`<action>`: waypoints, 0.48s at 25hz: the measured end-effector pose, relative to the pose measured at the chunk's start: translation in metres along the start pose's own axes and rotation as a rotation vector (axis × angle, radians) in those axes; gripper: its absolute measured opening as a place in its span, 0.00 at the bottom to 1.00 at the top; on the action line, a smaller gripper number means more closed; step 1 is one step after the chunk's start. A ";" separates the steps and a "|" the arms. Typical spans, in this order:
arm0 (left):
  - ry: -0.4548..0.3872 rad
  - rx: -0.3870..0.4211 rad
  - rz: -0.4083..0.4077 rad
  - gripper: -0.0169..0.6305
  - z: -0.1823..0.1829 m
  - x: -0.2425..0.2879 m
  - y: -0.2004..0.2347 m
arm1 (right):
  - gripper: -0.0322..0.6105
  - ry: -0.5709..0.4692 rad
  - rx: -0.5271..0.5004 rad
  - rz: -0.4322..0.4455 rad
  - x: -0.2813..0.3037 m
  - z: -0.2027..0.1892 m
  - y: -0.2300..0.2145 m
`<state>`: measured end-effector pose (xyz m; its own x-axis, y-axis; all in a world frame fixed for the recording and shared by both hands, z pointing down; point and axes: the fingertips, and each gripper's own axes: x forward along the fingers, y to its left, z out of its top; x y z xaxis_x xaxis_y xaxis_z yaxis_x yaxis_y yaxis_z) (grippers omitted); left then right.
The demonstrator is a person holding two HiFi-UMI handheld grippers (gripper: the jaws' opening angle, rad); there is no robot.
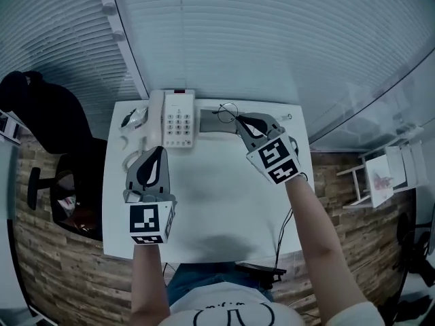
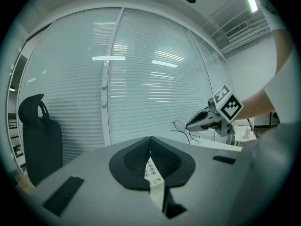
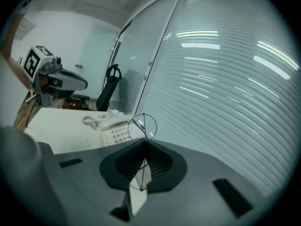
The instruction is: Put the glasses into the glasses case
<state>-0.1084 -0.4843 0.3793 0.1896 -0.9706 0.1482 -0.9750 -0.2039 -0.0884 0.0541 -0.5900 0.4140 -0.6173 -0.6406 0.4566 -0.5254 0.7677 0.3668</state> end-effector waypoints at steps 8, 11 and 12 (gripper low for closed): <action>0.059 -0.019 -0.032 0.05 -0.031 0.024 0.015 | 0.08 0.242 -0.290 0.168 0.083 -0.048 0.017; 0.077 -0.033 -0.029 0.05 -0.041 0.031 0.020 | 0.08 0.310 -0.365 0.210 0.104 -0.069 0.024; 0.079 -0.036 -0.031 0.05 -0.044 0.032 0.021 | 0.08 0.326 -0.382 0.221 0.109 -0.075 0.026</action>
<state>-0.1279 -0.5146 0.4251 0.2111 -0.9505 0.2281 -0.9727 -0.2273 -0.0470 0.0169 -0.6395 0.5339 -0.4433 -0.4731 0.7614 -0.1160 0.8725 0.4746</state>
